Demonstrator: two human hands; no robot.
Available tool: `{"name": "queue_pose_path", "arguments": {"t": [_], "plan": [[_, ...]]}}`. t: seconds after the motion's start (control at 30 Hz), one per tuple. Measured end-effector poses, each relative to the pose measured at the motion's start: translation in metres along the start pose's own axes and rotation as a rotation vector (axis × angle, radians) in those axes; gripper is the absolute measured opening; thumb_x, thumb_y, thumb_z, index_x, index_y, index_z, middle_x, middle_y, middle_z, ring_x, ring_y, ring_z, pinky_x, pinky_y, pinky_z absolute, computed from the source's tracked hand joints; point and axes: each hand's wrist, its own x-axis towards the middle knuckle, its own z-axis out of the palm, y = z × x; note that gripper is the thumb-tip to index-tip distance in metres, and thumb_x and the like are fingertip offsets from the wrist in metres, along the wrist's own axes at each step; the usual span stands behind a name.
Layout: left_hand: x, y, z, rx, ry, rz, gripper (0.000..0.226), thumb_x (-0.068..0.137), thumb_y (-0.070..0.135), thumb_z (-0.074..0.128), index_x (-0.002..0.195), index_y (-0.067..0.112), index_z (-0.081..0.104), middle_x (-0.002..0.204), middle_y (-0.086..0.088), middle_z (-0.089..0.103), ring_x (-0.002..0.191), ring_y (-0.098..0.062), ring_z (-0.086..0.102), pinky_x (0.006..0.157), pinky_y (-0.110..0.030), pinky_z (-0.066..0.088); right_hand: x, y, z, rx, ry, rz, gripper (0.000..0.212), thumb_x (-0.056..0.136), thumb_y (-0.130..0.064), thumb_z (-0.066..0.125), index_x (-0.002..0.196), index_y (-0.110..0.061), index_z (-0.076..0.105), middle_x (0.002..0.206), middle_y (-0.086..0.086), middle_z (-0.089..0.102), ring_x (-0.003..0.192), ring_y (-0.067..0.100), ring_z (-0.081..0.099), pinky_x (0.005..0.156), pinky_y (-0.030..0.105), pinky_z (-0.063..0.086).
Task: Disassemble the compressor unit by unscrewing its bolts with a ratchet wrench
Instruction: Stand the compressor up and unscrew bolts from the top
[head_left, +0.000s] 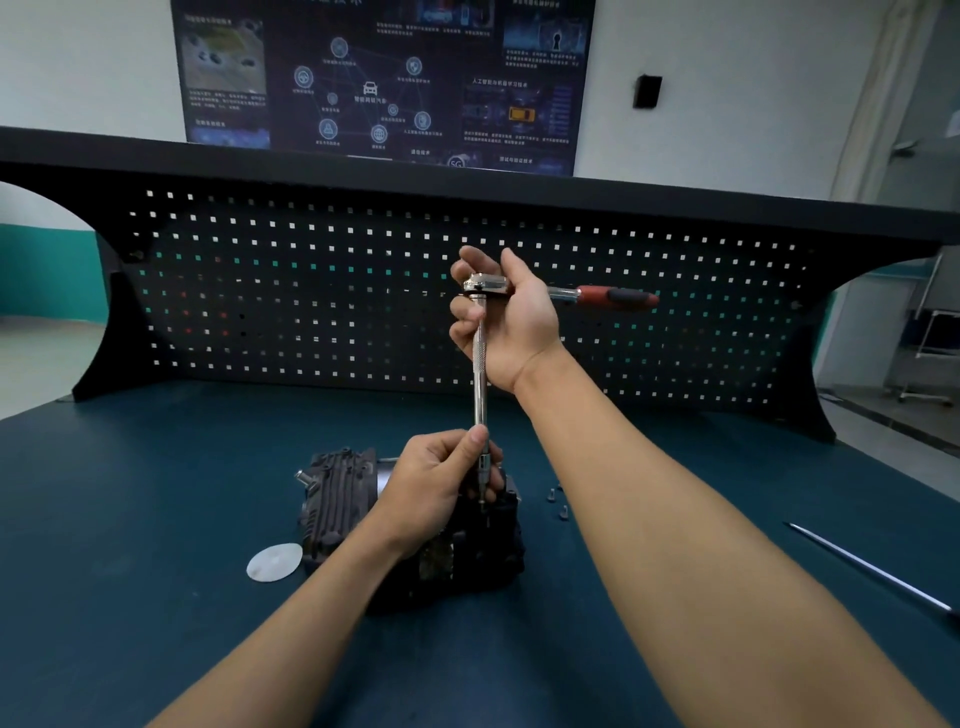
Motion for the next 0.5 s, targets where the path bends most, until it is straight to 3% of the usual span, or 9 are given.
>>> {"name": "queue_pose_path", "arguments": {"t": [0.23, 0.4, 0.5], "plan": [[0.003, -0.005, 0.001, 0.089, 0.071, 0.083, 0.045, 0.09, 0.04, 0.058, 0.084, -0.001, 0.072, 0.068, -0.013, 0.07, 0.06, -0.022, 0.062, 0.057, -0.024, 0.051, -0.006, 0.007, 0.006, -0.507, 0.391, -0.404, 0.044, 0.107, -0.035, 0.038, 0.088, -0.009, 0.068, 0.082, 0.01, 0.073, 0.044, 0.016, 0.056, 0.045, 0.022, 0.045], [0.004, -0.008, 0.0, 0.105, 0.095, 0.109, 0.043, 0.087, 0.045, 0.061, 0.083, 0.004, 0.075, 0.07, -0.012, 0.072, 0.058, -0.017, 0.064, 0.056, -0.022, 0.051, -0.008, 0.014, 0.015, -0.979, 0.467, -0.699, 0.042, 0.106, -0.035, 0.042, 0.077, -0.016, 0.066, 0.071, 0.002, 0.069, 0.058, 0.019, 0.066, 0.059, 0.04, 0.056], [0.003, -0.01, -0.002, 0.121, 0.114, 0.137, 0.039, 0.089, 0.042, 0.062, 0.08, 0.006, 0.076, 0.07, -0.01, 0.074, 0.057, -0.014, 0.065, 0.055, -0.021, 0.05, -0.009, 0.024, 0.022, -1.029, 0.455, -0.786, 0.047, 0.103, -0.037, 0.044, 0.07, -0.009, 0.065, 0.056, -0.003, 0.062, 0.052, 0.001, 0.06, 0.051, 0.011, 0.042]]}}
